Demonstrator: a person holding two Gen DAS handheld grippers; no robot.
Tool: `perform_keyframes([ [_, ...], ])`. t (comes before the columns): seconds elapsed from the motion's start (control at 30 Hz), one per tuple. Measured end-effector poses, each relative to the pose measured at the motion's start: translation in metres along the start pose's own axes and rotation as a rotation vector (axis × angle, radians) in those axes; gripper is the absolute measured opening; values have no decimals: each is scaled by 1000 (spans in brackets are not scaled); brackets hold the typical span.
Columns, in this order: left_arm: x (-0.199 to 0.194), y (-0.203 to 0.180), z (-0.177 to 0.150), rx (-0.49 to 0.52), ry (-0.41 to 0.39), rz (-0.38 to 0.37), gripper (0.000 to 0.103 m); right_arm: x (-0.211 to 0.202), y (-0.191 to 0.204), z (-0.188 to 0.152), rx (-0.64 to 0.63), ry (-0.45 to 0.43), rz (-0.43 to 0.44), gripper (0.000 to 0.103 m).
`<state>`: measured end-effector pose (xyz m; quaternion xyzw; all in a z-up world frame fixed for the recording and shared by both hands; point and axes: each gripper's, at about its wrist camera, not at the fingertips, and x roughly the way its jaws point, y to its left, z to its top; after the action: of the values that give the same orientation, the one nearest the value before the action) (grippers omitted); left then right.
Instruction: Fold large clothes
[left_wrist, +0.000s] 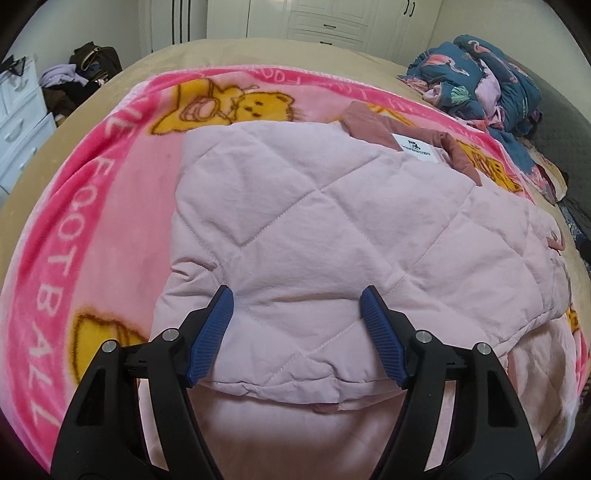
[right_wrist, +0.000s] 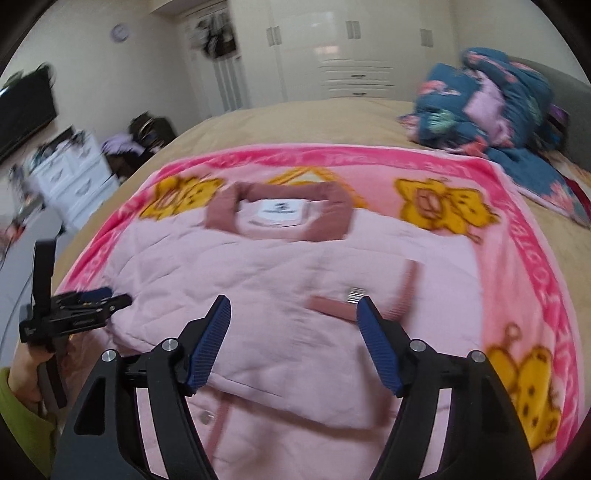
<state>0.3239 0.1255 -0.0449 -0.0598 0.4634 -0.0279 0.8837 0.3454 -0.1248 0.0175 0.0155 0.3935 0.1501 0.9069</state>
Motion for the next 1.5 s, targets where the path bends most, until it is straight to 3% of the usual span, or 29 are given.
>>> perform_keyframes([
  [0.17, -1, -1, 0, 0, 0, 3, 64, 31, 34, 6, -83, 46, 20, 71],
  [0.33, 0, 0, 0, -2, 0, -3, 65, 80, 38, -7, -65, 173, -22, 74],
  [0.47, 0, -3, 0, 7, 0, 3, 64, 95, 30, -22, -23, 148, -10, 78],
  [0.67, -5, -6, 3, 7, 1, -6, 64, 86, 31, -22, -12, 142, -12, 78],
  [0.87, -14, -12, 6, 13, -3, -32, 72, 69, 26, -23, 23, 115, 19, 87],
  [0.97, -18, -16, 6, 19, -5, -43, 78, 60, 25, -24, 33, 102, 21, 95],
  [1.07, -21, -20, 7, 24, -6, -53, 81, 55, 23, -25, 53, 100, 30, 95],
  [1.2, -27, -24, 8, 20, -7, -61, 94, 47, 19, -25, 71, 88, 23, 99],
  [1.5, -40, -33, 10, 27, -4, -63, 94, 27, 15, -26, 91, 66, 17, 99],
])
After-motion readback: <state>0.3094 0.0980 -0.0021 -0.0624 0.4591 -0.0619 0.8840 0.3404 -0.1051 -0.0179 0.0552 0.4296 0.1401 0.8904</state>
